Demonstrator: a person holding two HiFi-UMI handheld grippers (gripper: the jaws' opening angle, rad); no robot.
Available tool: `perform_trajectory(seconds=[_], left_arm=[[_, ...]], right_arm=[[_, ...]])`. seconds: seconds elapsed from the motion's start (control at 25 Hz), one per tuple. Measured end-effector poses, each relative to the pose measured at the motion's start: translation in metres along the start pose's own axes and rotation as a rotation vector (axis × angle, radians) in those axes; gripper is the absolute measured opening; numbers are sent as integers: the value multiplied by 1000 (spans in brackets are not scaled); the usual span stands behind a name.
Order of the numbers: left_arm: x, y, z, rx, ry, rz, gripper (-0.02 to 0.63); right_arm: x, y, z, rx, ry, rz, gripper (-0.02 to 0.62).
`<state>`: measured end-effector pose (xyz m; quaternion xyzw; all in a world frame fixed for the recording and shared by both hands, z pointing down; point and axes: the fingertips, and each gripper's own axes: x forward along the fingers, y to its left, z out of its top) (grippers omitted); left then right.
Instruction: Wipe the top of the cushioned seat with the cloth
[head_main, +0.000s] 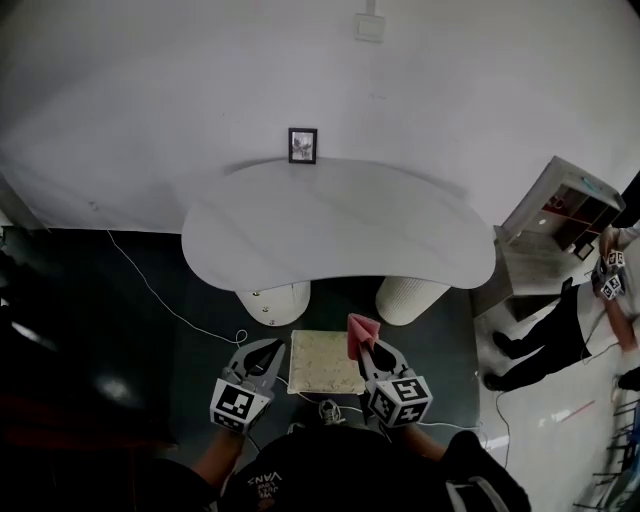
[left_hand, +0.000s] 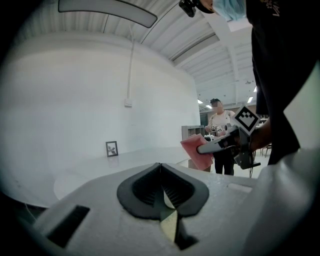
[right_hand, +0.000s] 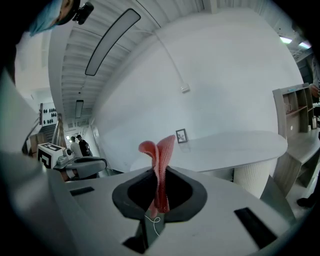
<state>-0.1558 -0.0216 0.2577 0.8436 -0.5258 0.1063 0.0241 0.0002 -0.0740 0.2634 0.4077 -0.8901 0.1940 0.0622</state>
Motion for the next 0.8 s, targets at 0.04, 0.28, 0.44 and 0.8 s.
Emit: perform_trajectory(seconds=[0.04,0.28,0.44,0.8], left_arm=[[-1,0,0,-2,2,4,17],[-5,2,18,24,-21,45,17],[-8,4,25,29,-32,56,17],[-10,7,24,10,-29,61,18]], right_arm=[[-2,0,3,-1,0,1,25],[-8,0,16,-22,-22,13,25],[-10,2,21,-34,-36,9,25],[-7,-1,25,-42,-48,-10,25]])
